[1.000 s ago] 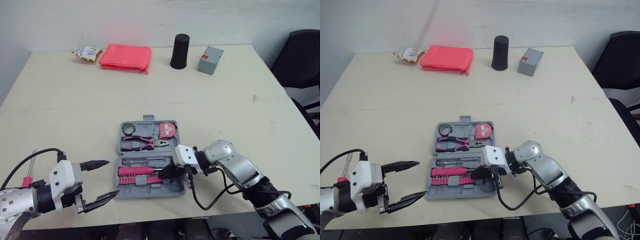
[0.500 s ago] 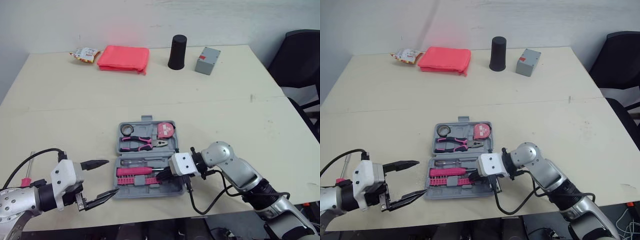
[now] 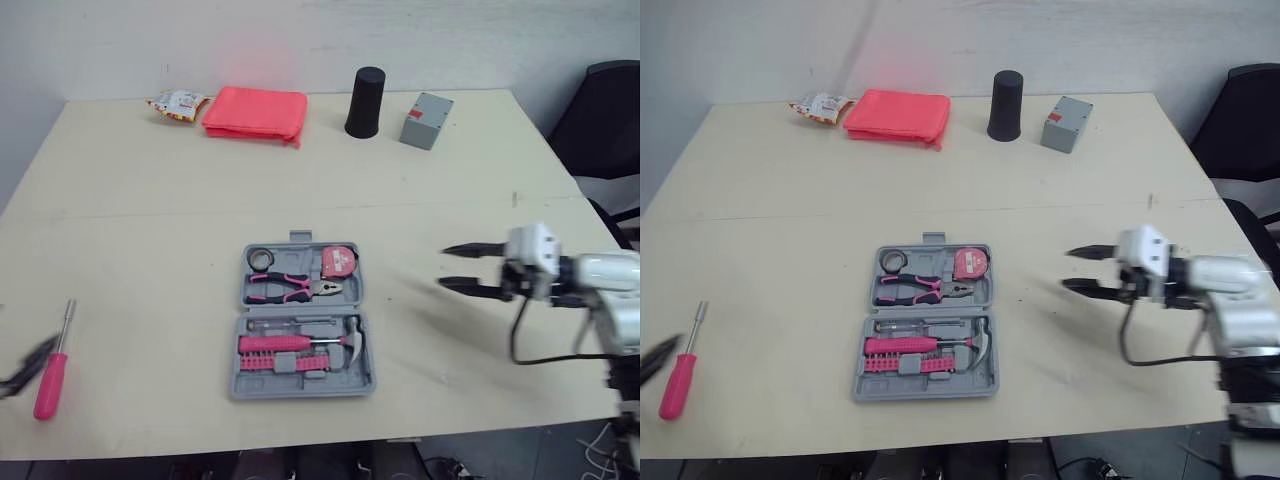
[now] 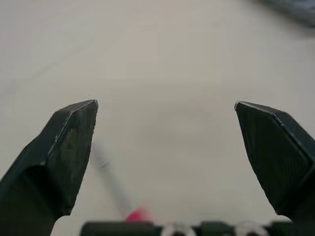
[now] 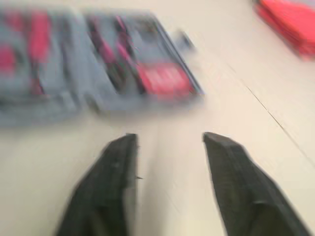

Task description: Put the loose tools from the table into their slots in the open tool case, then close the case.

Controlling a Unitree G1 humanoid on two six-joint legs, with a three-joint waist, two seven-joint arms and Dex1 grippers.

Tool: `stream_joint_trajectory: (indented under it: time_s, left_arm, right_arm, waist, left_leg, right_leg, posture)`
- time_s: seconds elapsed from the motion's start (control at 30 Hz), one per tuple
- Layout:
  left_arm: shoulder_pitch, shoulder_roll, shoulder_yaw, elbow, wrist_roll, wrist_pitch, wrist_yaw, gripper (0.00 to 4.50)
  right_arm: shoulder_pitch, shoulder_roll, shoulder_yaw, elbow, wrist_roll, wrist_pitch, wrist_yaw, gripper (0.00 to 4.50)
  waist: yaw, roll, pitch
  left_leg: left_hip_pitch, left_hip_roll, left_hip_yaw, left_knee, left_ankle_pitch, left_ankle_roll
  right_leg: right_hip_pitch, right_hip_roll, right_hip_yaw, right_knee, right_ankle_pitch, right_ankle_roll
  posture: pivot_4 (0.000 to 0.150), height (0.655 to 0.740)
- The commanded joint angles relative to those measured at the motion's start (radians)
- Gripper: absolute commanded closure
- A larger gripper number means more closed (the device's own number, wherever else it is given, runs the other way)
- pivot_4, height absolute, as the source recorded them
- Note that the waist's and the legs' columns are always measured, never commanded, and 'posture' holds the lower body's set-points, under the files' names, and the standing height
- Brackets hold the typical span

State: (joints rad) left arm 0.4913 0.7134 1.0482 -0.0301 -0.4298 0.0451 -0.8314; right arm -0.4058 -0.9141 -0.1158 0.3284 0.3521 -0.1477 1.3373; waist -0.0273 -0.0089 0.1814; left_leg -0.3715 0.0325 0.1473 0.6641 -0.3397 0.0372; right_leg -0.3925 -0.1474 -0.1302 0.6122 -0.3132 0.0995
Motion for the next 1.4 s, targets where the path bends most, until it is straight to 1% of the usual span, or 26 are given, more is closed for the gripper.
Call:
stream_joint_trajectory:
  time_s: [0.03,0.07,0.17,0.27,0.4,0.53,0.57,0.63,0.73,0.83,0.93,0.97,1.03,1.1,1.17,1.3,1.4]
  left_arm:
    - [-0.013,0.056,0.094,0.269,0.025,-0.100,0.045,0.00]
    - [-0.015,0.074,0.107,0.344,0.029,-0.125,0.057,0.00]
    - [-0.010,0.106,0.134,0.488,0.021,-0.159,0.091,0.00]
    - [0.017,0.117,0.148,0.573,0.009,-0.147,0.115,0.00]
    - [0.032,0.116,0.137,0.601,-0.008,-0.137,0.107,0.00]
    - [0.024,0.102,0.129,0.582,-0.048,-0.117,0.079,0.00]
    - [0.041,0.063,0.105,0.507,-0.062,-0.092,0.067,0.00]
    - [0.070,-0.014,0.067,0.355,-0.108,-0.021,0.063,0.00]
    - [0.098,-0.068,0.049,0.211,-0.159,0.086,0.085,0.00]
    - [0.167,-0.111,0.012,-0.033,-0.237,0.306,0.156,0.00]
    - [0.203,-0.126,0.003,-0.159,-0.264,0.424,0.220,0.00]
    - [0.207,-0.130,0.004,-0.190,-0.269,0.450,0.237,0.00]
    - [0.197,-0.147,-0.025,-0.267,-0.276,0.517,0.302,0.00]
    - [0.177,-0.153,-0.054,-0.306,-0.279,0.574,0.346,0.00]
    - [0.163,-0.150,-0.080,-0.314,-0.267,0.605,0.367,0.00]
    - [0.101,-0.144,-0.088,-0.321,-0.283,0.655,0.426,0.00]
    - [0.087,-0.126,-0.117,-0.285,-0.246,0.695,0.442,0.00]
  right_arm:
    - [-0.003,-0.026,-0.096,0.240,-0.013,-0.166,0.004,0.35]
    - [-0.005,-0.034,-0.117,0.311,-0.022,-0.240,0.001,0.03]
    - [-0.011,-0.068,-0.153,0.505,-0.061,-0.372,-0.047,0.03]
    - [-0.019,-0.110,-0.170,0.683,-0.105,-0.445,-0.142,0.03]
    - [-0.032,-0.105,-0.157,0.745,-0.114,-0.480,-0.112,0.03]
    - [-0.066,-0.034,-0.171,0.695,-0.050,-0.452,-0.041,0.03]
    - [-0.057,0.030,-0.169,0.590,0.027,-0.405,0.021,0.03]
    - [-0.037,0.139,-0.149,0.380,0.140,-0.312,0.069,0.03]
    - [-0.009,0.209,-0.132,0.188,0.194,-0.213,0.059,0.03]
    - [0.030,0.303,-0.066,-0.110,0.278,-0.100,0.025,0.03]
    - [0.060,0.333,-0.046,-0.244,0.304,-0.032,0.001,0.03]
    - [0.065,0.340,-0.044,-0.270,0.309,-0.018,-0.006,0.03]
    - [0.067,0.398,0.034,-0.404,0.339,0.004,0.002,0.03]
    - [0.073,0.424,0.086,-0.472,0.347,0.005,0.051,0.03]
    - [0.073,0.433,0.106,-0.484,0.340,-0.015,0.095,0.03]
    - [0.054,0.435,0.119,-0.455,0.331,-0.019,0.133,0.03]
    - [0.050,0.438,0.117,-0.445,0.327,-0.015,0.140,0.03]
  waist:
    - [-0.003,0.000,0.000]
    - [-0.006,-0.001,0.000]
    - [-0.021,0.000,0.001]
    - [-0.031,0.000,0.001]
    - [-0.035,0.000,0.001]
    - [-0.042,0.000,0.001]
    - [-0.045,0.000,0.001]
    - [-0.053,0.000,0.001]
    - [-0.050,0.001,0.001]
    - [-0.031,0.001,0.001]
    - [-0.011,0.001,0.001]
    - [-0.003,0.001,0.001]
    - [0.002,0.000,0.001]
    - [0.001,0.001,0.001]
    - [0.002,0.000,0.001]
    - [0.001,-0.002,0.000]
    - [0.000,-0.002,0.000]
  left_leg:
    - [0.000,0.000,0.001,0.000,0.000,0.000]
    - [0.000,0.000,0.002,0.000,0.000,0.000]
    - [0.001,0.000,0.004,0.000,0.000,0.000]
    - [0.002,0.000,0.004,0.000,0.000,0.000]
    - [0.003,0.001,0.004,0.000,-0.003,-0.008]
    - [0.003,0.002,0.004,0.000,-0.003,-0.009]
    - [0.003,0.002,0.004,0.000,-0.003,-0.009]
    - [0.003,0.003,0.004,-0.001,-0.003,-0.010]
    - [0.003,0.003,0.004,-0.001,-0.004,-0.010]
    - [0.001,0.003,0.003,0.000,-0.001,-0.004]
    - [0.002,0.003,0.002,0.001,-0.001,-0.005]
    - [0.002,0.003,0.002,0.001,-0.003,-0.009]
    - [0.002,0.001,0.002,0.001,-0.003,-0.009]
    - [0.002,0.002,0.002,0.001,-0.003,-0.009]
    - [0.002,0.002,0.001,0.001,-0.003,-0.009]
    - [0.002,0.001,0.001,0.001,-0.003,-0.008]
    - [0.002,0.001,0.001,0.001,0.000,-0.003]
  right_leg:
    - [0.000,-0.001,-0.002,-0.001,0.000,0.000]
    - [0.000,-0.001,-0.003,0.000,0.000,0.000]
    - [-0.001,-0.002,-0.003,0.002,0.000,0.001]
    - [-0.001,-0.004,-0.001,0.004,0.000,0.001]
    - [-0.001,-0.003,-0.001,0.004,0.000,0.000]
    - [-0.002,-0.003,0.000,0.005,0.000,0.000]
    - [-0.002,-0.003,-0.001,0.005,0.000,0.000]
    - [-0.001,-0.003,0.000,0.005,0.000,0.000]
    - [-0.001,-0.003,0.000,0.006,0.000,0.000]
    - [-0.003,-0.003,-0.001,0.010,0.000,0.000]
    - [-0.002,-0.003,0.000,0.007,0.000,0.000]
    - [-0.002,-0.003,0.000,0.007,0.000,0.000]
    - [-0.002,-0.003,0.000,0.006,0.000,0.000]
    - [-0.002,-0.003,0.001,0.006,0.000,-0.001]
    - [-0.002,-0.003,0.001,0.007,-0.001,-0.001]
    - [-0.002,-0.003,0.001,0.007,-0.001,-0.001]
    - [-0.002,-0.003,0.000,0.007,-0.001,-0.001]
  posture:
    - [0.150,0.7400]
    - [0.150,0.7400]
    - [0.150,0.7400]
    - [0.150,0.7400]
    - [0.150,0.7400]
    - [0.150,0.7400]
    - [0.150,0.7400]
    - [0.150,0.7400]
    - [0.150,0.7400]
    - [0.150,0.7400]
    - [0.150,0.7400]
    - [0.150,0.7400]
    - [0.150,0.7400]
    - [0.150,0.7400]
    - [0.150,0.7400]
    - [0.150,0.7400]
    - [0.150,0.7400]
